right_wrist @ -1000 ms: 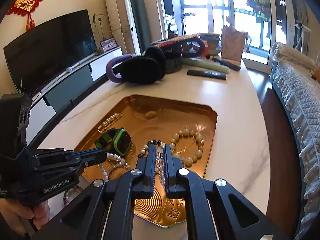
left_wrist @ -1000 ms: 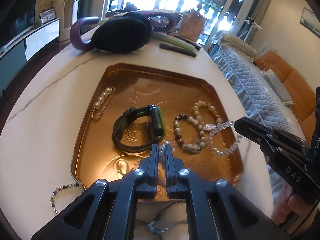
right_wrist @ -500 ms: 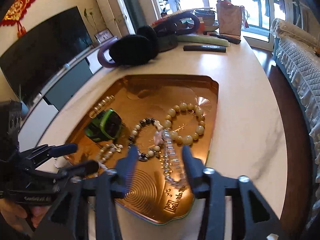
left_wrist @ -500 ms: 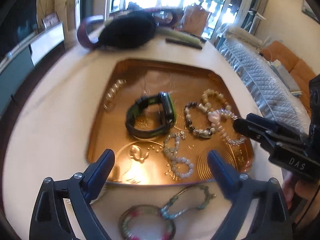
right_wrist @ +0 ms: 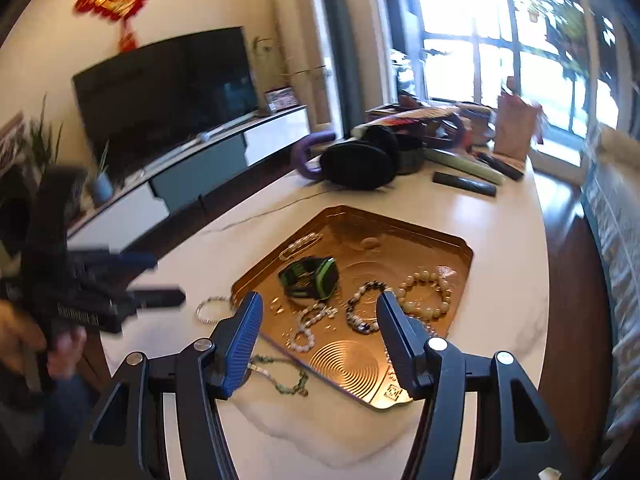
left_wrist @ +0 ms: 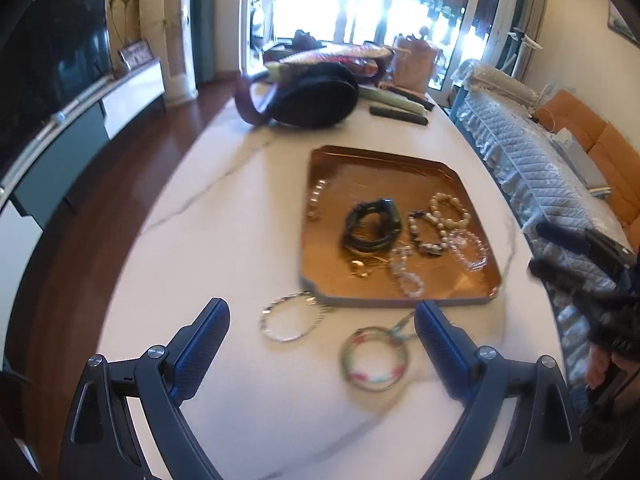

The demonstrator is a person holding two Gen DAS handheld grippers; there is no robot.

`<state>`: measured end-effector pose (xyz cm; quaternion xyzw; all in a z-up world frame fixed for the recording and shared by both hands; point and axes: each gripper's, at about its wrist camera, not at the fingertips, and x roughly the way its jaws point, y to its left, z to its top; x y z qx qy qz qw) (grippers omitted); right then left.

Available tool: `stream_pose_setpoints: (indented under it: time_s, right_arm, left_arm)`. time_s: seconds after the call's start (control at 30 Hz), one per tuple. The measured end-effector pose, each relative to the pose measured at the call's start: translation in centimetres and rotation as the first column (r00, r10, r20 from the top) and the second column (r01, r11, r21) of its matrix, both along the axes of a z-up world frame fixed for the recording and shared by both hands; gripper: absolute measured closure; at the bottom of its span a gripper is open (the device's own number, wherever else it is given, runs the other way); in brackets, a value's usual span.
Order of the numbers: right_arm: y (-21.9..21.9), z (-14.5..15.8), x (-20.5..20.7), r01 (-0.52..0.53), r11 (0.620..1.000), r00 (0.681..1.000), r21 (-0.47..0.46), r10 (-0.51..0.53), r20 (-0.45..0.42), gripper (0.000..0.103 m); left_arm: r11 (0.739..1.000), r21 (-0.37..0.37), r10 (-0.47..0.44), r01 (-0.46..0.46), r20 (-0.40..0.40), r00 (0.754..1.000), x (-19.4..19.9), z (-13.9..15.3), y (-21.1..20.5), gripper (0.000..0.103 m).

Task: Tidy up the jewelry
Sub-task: 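Withdraw both open tools back toward the jewelry on the table, then grasp the green jade bead necklace with the right tool while the left tool grasps the silver bangle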

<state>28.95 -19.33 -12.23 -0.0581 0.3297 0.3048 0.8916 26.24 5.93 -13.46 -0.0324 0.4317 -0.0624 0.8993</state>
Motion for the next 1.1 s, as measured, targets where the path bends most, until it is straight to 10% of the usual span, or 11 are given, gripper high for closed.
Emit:
stream_pose_setpoints:
  time_s: [0.23,0.77,0.87,0.93,1.1]
  right_arm:
    - [3.8,-5.6,-0.2,-0.153,0.976,0.986,-0.155,0.142,-0.085,0.082]
    - [7.6,-10.2,0.7,-0.288,0.922,0.951,-0.260,0.244,-0.188,0.082]
    - [7.6,-10.2,1.1,-0.271,0.935,0.954,-0.230,0.229,-0.193,0.081]
    - [7.7,-10.3,1.2,-0.254,0.938,0.959,-0.238,0.211,-0.190,0.098]
    - [7.1,-9.2,0.7,-0.212,0.949,0.970,-0.234,0.175,-0.169,0.100]
  left_arm:
    - [0.995,-0.058,-0.088,0.082,-0.109,0.990,0.5,-5.0,-0.4,0.073]
    - [0.989,-0.047,-0.148,0.141,-0.181,0.972,2.1,-8.7,-1.6,0.074]
    - [0.987,-0.067,-0.159,0.149,-0.184,0.970,2.3,-8.6,-1.5,0.092]
    - [0.989,-0.046,-0.144,0.137,-0.185,0.972,2.2,-8.5,-1.3,0.096]
    - [0.992,-0.030,-0.128,0.124,-0.188,0.974,1.7,-8.3,-0.7,0.098]
